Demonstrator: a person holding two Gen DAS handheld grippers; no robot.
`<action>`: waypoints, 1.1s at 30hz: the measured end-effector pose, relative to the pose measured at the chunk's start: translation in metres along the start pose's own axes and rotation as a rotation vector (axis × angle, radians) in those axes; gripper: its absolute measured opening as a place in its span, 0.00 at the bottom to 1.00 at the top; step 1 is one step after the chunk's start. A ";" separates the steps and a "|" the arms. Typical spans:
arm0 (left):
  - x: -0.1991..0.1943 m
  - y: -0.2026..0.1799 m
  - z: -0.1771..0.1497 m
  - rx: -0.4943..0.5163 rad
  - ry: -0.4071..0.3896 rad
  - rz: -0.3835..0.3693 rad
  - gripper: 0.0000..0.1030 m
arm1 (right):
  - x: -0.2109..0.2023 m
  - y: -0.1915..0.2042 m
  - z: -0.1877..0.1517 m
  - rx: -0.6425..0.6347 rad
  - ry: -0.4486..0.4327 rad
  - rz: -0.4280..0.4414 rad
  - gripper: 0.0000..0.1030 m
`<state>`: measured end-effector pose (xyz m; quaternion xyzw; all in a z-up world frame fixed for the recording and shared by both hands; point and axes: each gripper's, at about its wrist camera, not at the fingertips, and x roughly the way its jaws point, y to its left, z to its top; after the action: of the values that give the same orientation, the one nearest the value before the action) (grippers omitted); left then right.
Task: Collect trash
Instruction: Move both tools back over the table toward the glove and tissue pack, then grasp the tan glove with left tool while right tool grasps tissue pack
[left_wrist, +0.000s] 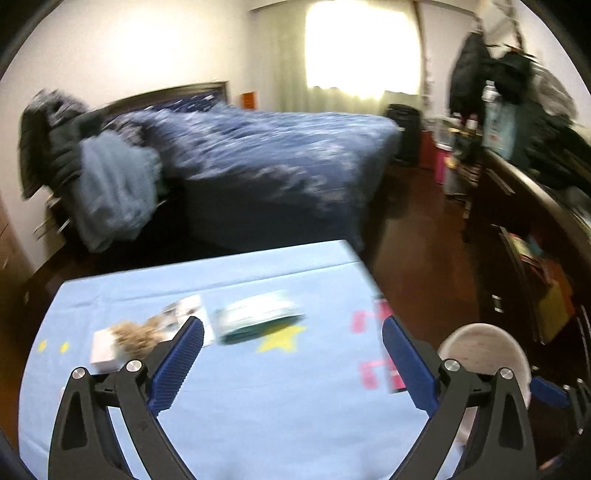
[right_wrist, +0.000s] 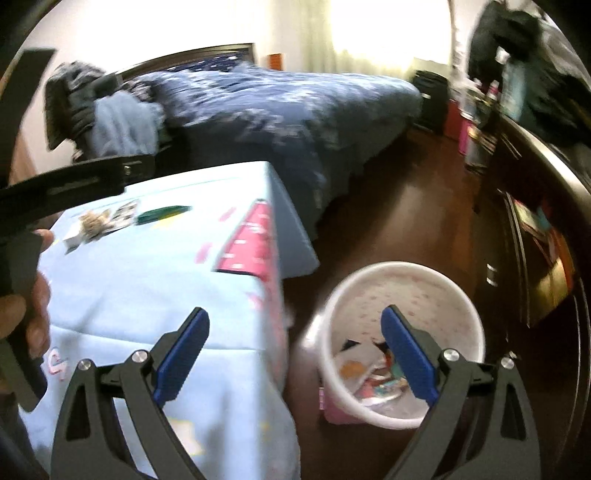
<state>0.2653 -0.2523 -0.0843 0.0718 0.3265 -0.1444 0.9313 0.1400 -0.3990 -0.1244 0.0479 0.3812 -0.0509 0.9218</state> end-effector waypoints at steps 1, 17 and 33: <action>0.002 0.012 -0.002 -0.015 0.006 0.019 0.94 | 0.000 0.006 0.001 -0.010 0.001 0.008 0.92; 0.067 0.117 -0.008 -0.163 0.117 0.134 0.78 | 0.003 0.088 0.012 -0.180 0.005 0.055 0.92; 0.081 0.145 -0.012 -0.176 0.150 0.137 0.03 | 0.066 0.123 0.062 -0.158 0.042 0.133 0.92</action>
<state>0.3643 -0.1297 -0.1383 0.0224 0.4010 -0.0454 0.9147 0.2460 -0.2891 -0.1218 0.0013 0.3995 0.0417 0.9158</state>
